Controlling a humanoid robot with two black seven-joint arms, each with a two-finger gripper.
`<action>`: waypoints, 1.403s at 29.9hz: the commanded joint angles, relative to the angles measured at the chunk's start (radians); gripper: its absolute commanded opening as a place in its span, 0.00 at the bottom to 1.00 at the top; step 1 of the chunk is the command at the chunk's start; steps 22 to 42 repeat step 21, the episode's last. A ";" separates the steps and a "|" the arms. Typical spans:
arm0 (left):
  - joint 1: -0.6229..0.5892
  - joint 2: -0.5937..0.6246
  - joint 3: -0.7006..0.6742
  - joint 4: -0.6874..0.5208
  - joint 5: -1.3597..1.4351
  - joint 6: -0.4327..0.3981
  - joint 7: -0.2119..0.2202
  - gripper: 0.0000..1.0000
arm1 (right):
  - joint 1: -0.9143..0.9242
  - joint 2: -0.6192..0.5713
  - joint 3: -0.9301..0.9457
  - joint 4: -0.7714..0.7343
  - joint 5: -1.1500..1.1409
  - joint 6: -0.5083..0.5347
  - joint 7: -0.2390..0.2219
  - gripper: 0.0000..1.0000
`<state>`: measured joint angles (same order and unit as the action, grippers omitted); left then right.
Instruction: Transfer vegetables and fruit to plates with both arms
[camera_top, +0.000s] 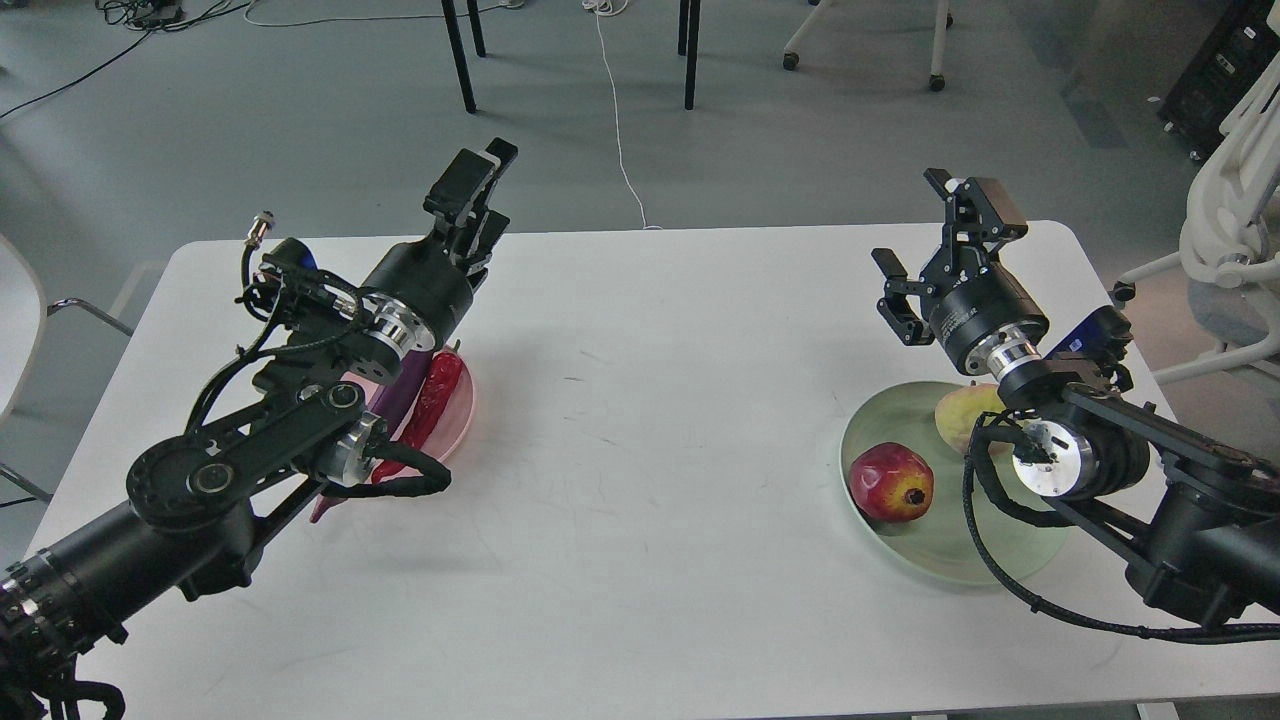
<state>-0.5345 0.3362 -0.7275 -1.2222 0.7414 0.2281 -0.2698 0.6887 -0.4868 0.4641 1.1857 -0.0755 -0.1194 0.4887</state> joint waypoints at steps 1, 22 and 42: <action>0.117 -0.081 -0.215 0.010 -0.014 -0.165 0.004 0.98 | 0.025 0.013 0.001 0.000 0.000 -0.011 0.000 0.98; 0.197 -0.210 -0.351 0.029 -0.010 -0.222 -0.042 0.98 | 0.023 0.016 0.106 0.005 -0.001 -0.003 0.000 0.98; 0.197 -0.210 -0.351 0.029 -0.010 -0.222 -0.042 0.98 | 0.023 0.016 0.106 0.005 -0.001 -0.003 0.000 0.98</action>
